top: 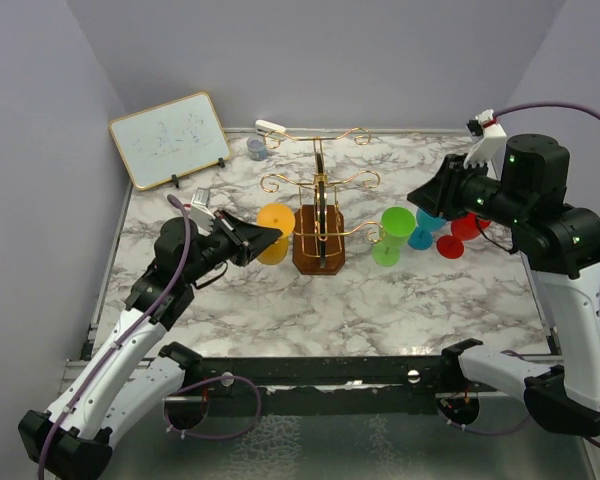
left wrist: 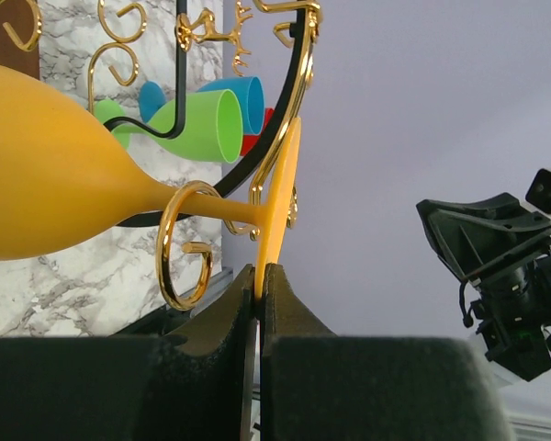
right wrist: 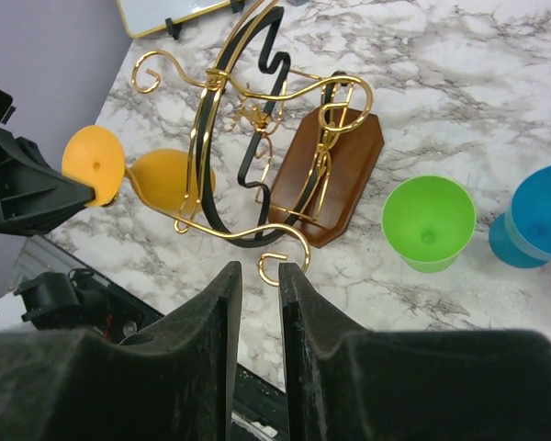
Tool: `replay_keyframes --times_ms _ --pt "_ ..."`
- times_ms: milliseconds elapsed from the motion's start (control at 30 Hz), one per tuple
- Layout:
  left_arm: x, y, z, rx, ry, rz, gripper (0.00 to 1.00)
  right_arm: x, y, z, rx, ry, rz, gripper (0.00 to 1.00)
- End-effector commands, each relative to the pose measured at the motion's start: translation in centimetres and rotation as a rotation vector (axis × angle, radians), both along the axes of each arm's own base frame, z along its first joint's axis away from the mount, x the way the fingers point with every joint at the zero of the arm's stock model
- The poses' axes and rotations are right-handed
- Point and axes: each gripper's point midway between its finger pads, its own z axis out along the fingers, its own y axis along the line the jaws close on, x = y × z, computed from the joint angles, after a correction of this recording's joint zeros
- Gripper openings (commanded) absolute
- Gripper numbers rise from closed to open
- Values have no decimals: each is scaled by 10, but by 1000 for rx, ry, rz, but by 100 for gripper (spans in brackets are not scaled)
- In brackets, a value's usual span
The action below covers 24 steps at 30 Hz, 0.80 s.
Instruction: Take the wine glass off the wine glass rack
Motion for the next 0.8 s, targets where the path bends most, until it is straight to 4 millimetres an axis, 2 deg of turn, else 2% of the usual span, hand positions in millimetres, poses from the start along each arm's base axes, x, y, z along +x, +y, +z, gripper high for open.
replay_keyframes --times_ms 0,433,767 --pt "-6 -4 33 -47 -102 -41 0 -11 13 9 36 -33 109 23" --pt "-26 -22 27 -57 -105 -224 0 -37 41 11 115 11 322 24" --pt "-68 -28 33 -32 -127 -448 0 -58 62 16 226 85 487 28"
